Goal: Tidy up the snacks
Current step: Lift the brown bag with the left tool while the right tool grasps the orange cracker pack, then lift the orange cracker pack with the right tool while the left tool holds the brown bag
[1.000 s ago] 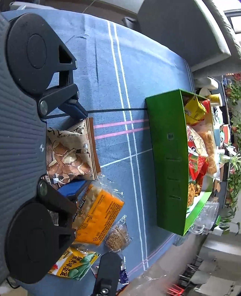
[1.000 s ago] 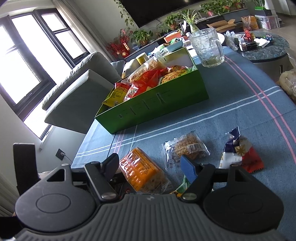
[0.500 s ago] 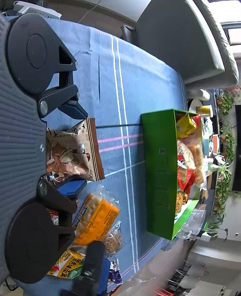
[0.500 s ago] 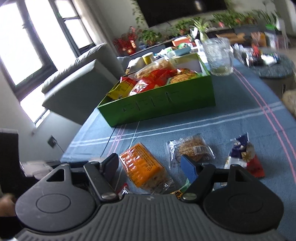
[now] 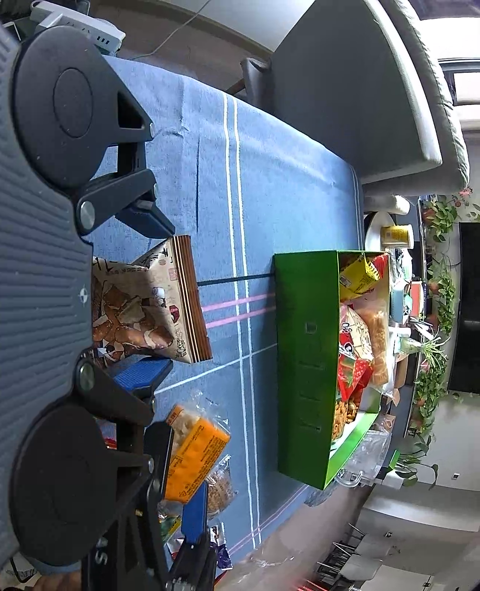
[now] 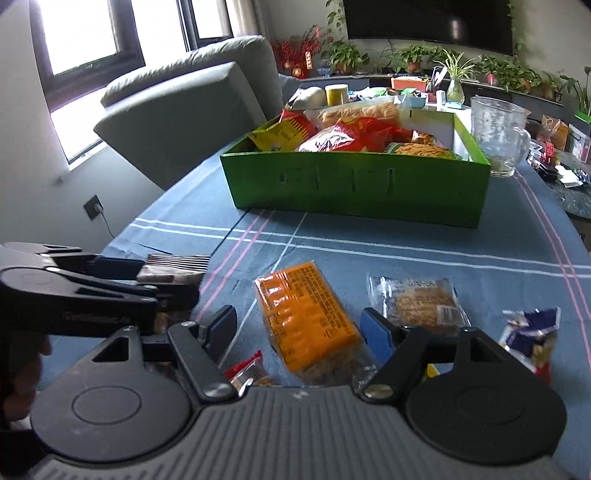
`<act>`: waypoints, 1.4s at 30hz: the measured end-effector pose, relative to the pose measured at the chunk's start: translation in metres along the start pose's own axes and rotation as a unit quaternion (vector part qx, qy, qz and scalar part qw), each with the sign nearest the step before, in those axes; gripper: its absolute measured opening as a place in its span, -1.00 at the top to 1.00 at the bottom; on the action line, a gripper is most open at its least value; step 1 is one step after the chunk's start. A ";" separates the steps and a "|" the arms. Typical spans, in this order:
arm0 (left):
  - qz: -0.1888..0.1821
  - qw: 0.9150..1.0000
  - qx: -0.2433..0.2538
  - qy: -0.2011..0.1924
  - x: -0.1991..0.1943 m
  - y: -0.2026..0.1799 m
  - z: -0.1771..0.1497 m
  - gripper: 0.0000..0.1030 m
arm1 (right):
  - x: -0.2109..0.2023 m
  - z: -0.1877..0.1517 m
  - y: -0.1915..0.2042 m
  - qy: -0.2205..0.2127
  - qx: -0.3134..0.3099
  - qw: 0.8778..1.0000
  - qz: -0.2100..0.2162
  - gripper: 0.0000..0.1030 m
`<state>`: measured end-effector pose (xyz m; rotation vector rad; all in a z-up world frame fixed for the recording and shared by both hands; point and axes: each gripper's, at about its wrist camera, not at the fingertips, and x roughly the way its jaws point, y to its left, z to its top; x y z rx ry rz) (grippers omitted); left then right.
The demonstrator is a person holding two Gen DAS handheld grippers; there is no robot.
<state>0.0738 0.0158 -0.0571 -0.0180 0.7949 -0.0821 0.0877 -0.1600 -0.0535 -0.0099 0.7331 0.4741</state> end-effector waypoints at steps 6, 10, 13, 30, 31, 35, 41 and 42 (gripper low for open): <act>0.006 1.000 -0.010 0.024 0.014 0.001 -0.003 -0.34 | 0.015 0.002 0.000 0.026 0.002 1.000 -0.010 -0.27; 0.008 0.999 -0.011 0.036 0.016 0.000 -0.006 -0.40 | 0.014 0.000 0.000 0.028 0.001 1.000 -0.013 -0.27; 0.013 0.999 0.001 0.041 0.015 -0.004 -0.009 -0.50 | 0.012 -0.001 -0.002 0.025 0.006 1.000 -0.011 -0.27; 0.001 0.999 0.044 0.006 0.005 -0.020 -0.009 -0.15 | -0.015 0.006 -0.011 -0.023 0.048 0.999 0.000 -0.25; 0.001 0.999 0.044 0.003 0.003 -0.020 -0.008 -0.15 | -0.017 0.007 -0.012 -0.025 0.050 0.998 0.002 -0.25; 0.000 0.999 0.041 -0.003 -0.001 -0.018 -0.005 -0.14 | -0.018 0.010 -0.011 -0.030 0.058 0.998 0.009 -0.25; 0.000 0.999 0.040 -0.004 -0.001 -0.017 -0.003 -0.14 | -0.018 0.011 -0.012 -0.029 0.062 0.998 0.013 -0.25; 0.000 0.999 0.040 -0.004 -0.001 -0.017 -0.003 -0.14 | -0.019 0.010 -0.012 -0.029 0.062 0.998 0.013 -0.25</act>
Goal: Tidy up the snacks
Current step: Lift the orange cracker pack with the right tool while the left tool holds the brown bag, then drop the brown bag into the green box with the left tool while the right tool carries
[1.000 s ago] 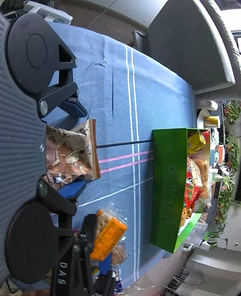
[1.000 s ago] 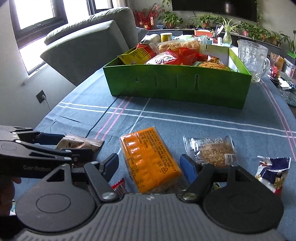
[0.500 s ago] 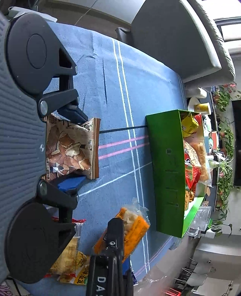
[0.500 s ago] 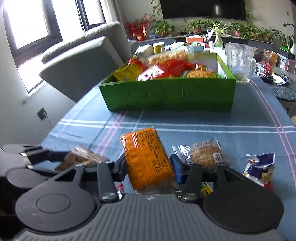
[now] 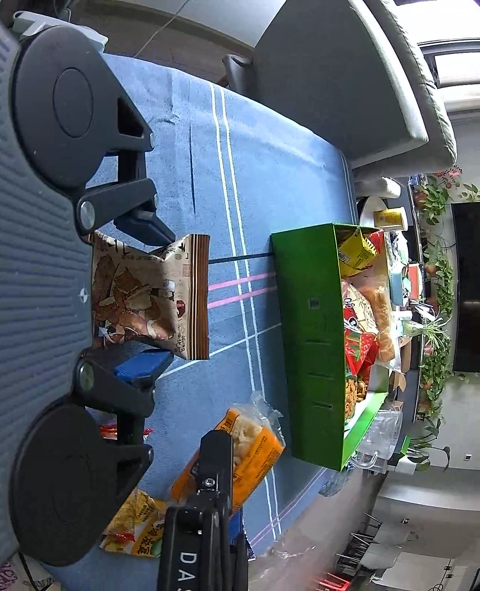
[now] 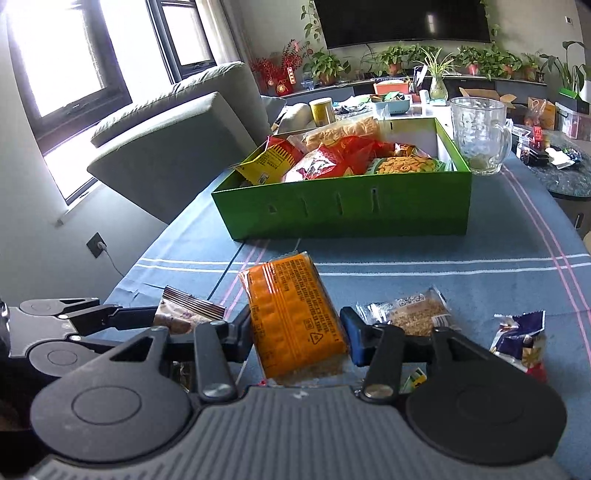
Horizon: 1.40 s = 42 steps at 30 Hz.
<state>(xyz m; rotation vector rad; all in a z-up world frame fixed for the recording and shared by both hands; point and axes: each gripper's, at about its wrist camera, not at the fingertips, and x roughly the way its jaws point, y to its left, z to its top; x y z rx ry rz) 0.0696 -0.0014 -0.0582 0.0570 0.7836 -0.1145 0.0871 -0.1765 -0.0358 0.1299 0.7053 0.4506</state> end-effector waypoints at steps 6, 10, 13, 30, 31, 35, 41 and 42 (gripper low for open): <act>-0.002 1.000 0.003 -0.004 -0.002 -0.002 0.001 -0.14 | -0.001 0.000 0.000 -0.002 0.004 1.000 0.002 -0.25; -0.003 1.000 0.003 -0.004 -0.002 -0.002 0.001 -0.14 | -0.002 -0.001 0.000 -0.003 0.005 1.000 0.003 -0.25; -0.003 1.000 0.002 -0.005 -0.003 -0.002 0.001 -0.14 | -0.002 -0.001 0.000 -0.004 0.007 1.000 0.004 -0.25; 0.000 0.999 0.003 -0.047 -0.013 0.002 0.041 -0.10 | -0.011 0.019 -0.011 -0.036 0.023 0.999 0.001 -0.25; -0.001 0.999 0.004 -0.049 -0.013 0.002 0.045 -0.10 | -0.011 0.021 -0.013 -0.038 0.025 0.999 0.001 -0.25; 0.001 0.998 0.005 -0.063 -0.013 0.003 0.060 -0.10 | -0.009 0.024 -0.018 -0.040 0.033 0.999 0.000 -0.25; 0.007 0.997 0.017 -0.074 -0.011 -0.002 0.078 -0.10 | -0.005 0.027 -0.024 -0.038 0.045 0.998 -0.001 -0.25; 0.006 0.997 0.019 -0.074 -0.010 -0.002 0.080 -0.10 | -0.005 0.027 -0.025 -0.038 0.047 0.998 -0.002 -0.25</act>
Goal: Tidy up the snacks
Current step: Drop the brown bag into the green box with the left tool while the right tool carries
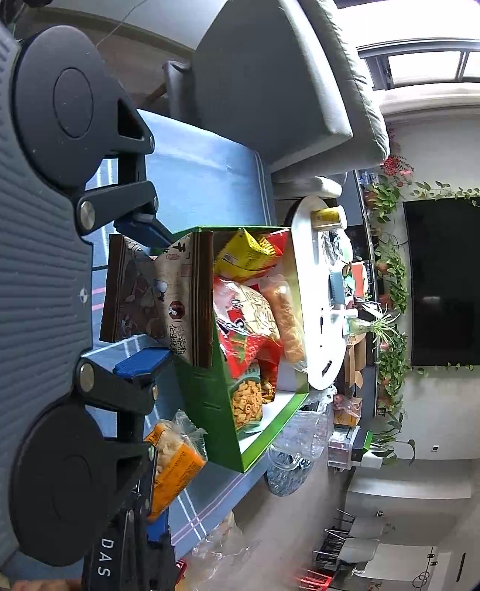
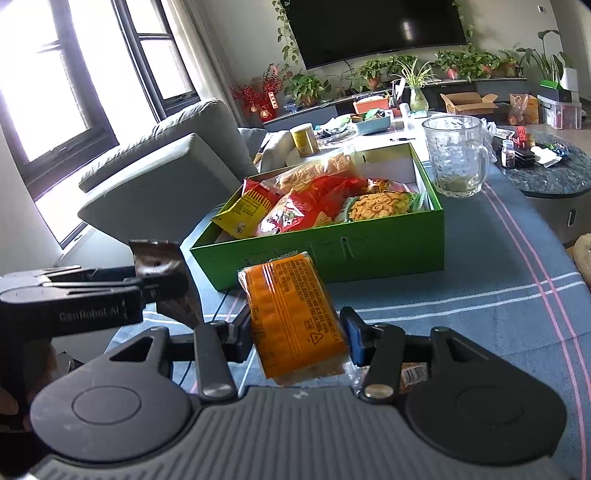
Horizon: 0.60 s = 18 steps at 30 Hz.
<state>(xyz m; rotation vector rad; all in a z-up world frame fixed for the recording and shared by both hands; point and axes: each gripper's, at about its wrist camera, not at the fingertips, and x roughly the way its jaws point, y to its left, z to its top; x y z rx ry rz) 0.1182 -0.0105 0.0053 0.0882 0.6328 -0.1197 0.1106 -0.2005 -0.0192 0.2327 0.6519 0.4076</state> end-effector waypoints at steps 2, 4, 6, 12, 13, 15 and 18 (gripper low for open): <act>-0.001 1.000 -0.001 0.000 0.001 -0.001 0.003 -0.10 | 0.001 0.002 -0.002 -0.001 0.004 1.000 0.000 -0.25; -0.001 1.000 -0.002 -0.001 0.004 -0.001 0.007 -0.10 | 0.001 0.005 -0.003 -0.002 0.008 1.000 0.000 -0.25; -0.001 1.000 -0.003 -0.002 0.006 0.000 0.011 -0.10 | 0.001 0.009 -0.004 -0.005 0.010 1.000 -0.002 -0.25; 0.004 1.000 0.000 -0.015 0.011 0.000 0.032 -0.10 | 0.000 0.025 -0.005 -0.021 0.013 1.000 -0.008 -0.25; 0.004 1.000 0.000 -0.017 0.012 0.000 0.035 -0.10 | 0.000 0.027 -0.005 -0.023 0.013 1.000 -0.009 -0.25; 0.004 1.000 0.002 -0.020 0.016 0.000 0.043 -0.10 | 0.001 0.031 -0.005 -0.026 0.015 0.999 -0.011 -0.25; 0.012 1.000 0.007 -0.026 0.025 0.000 0.055 -0.10 | 0.001 0.033 -0.008 -0.027 0.021 0.999 -0.011 -0.25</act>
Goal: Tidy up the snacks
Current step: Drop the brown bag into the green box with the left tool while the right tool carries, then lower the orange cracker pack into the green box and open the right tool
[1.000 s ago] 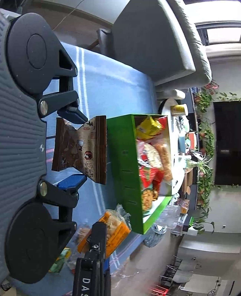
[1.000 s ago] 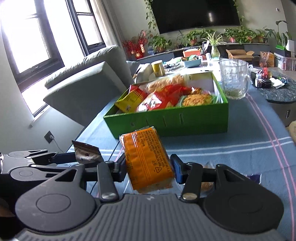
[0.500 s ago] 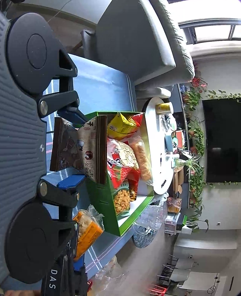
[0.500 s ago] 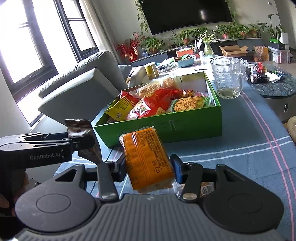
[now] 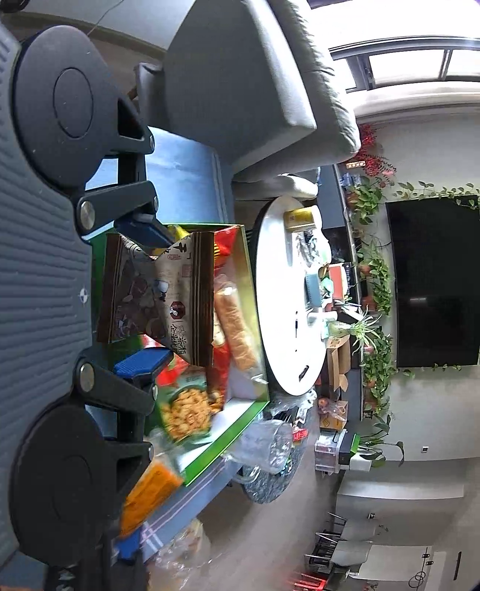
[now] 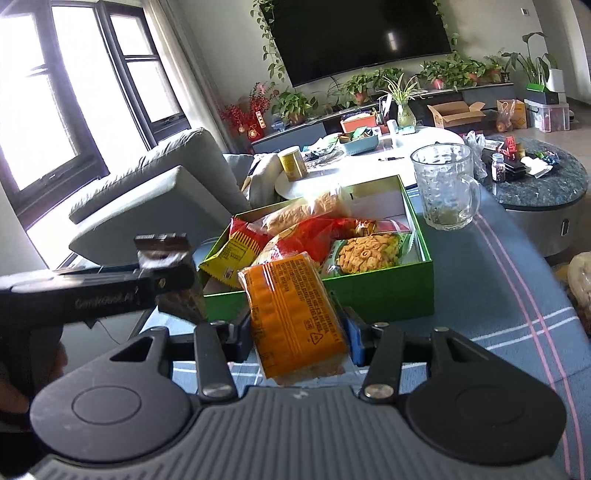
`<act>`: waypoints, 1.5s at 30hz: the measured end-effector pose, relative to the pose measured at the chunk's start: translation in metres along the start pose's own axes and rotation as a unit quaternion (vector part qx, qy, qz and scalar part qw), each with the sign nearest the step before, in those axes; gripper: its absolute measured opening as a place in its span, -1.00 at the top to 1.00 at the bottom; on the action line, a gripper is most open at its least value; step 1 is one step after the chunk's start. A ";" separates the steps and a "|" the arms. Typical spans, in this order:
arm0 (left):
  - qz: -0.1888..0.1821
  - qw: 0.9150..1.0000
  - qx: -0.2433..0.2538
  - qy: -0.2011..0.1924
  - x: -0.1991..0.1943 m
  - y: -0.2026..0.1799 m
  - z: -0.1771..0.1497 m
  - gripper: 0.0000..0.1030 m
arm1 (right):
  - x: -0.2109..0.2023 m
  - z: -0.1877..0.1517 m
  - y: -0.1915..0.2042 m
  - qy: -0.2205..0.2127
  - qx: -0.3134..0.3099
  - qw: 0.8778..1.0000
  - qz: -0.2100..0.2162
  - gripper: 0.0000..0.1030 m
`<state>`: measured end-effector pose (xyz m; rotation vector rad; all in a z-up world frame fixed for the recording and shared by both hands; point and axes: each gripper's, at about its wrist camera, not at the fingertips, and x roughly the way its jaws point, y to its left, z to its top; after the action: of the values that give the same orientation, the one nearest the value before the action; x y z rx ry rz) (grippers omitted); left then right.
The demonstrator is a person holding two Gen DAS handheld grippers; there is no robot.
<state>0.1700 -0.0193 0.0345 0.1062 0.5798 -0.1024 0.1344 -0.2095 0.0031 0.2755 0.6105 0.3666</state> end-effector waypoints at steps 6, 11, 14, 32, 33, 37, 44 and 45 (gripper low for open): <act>0.009 1.000 -0.005 0.003 0.022 0.004 0.014 -0.10 | 0.001 0.001 -0.005 0.004 0.008 1.000 -0.005 -0.25; 0.013 1.000 -0.010 0.008 0.039 0.006 0.018 -0.10 | 0.002 0.003 -0.010 0.005 0.015 1.000 -0.009 -0.25; 0.013 1.000 -0.014 0.014 0.048 0.006 0.017 -0.10 | 0.002 0.004 -0.011 0.004 0.015 1.000 -0.010 -0.25; 0.003 0.996 -0.070 0.061 0.061 0.032 -0.016 -0.36 | 0.016 0.030 -0.017 -0.018 0.037 0.999 -0.022 -0.25; 0.005 0.996 -0.069 0.059 0.058 0.032 -0.017 -0.36 | 0.020 0.033 -0.018 -0.018 0.043 0.999 -0.024 -0.25; 0.003 0.996 -0.069 0.053 0.050 0.033 -0.025 -0.37 | 0.036 0.045 -0.021 -0.010 0.072 0.996 -0.043 -0.25; -0.006 0.997 -0.056 0.059 0.047 0.030 -0.039 -0.38 | 0.056 0.061 -0.012 -0.011 0.079 0.994 -0.072 -0.25; -0.007 0.997 -0.055 0.060 0.046 0.029 -0.040 -0.38 | 0.059 0.062 -0.011 -0.010 0.077 0.994 -0.076 -0.25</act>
<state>0.1904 0.0119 -0.0225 0.0011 0.7044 -0.0769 0.2194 -0.2042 0.0178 0.3773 0.6366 0.1690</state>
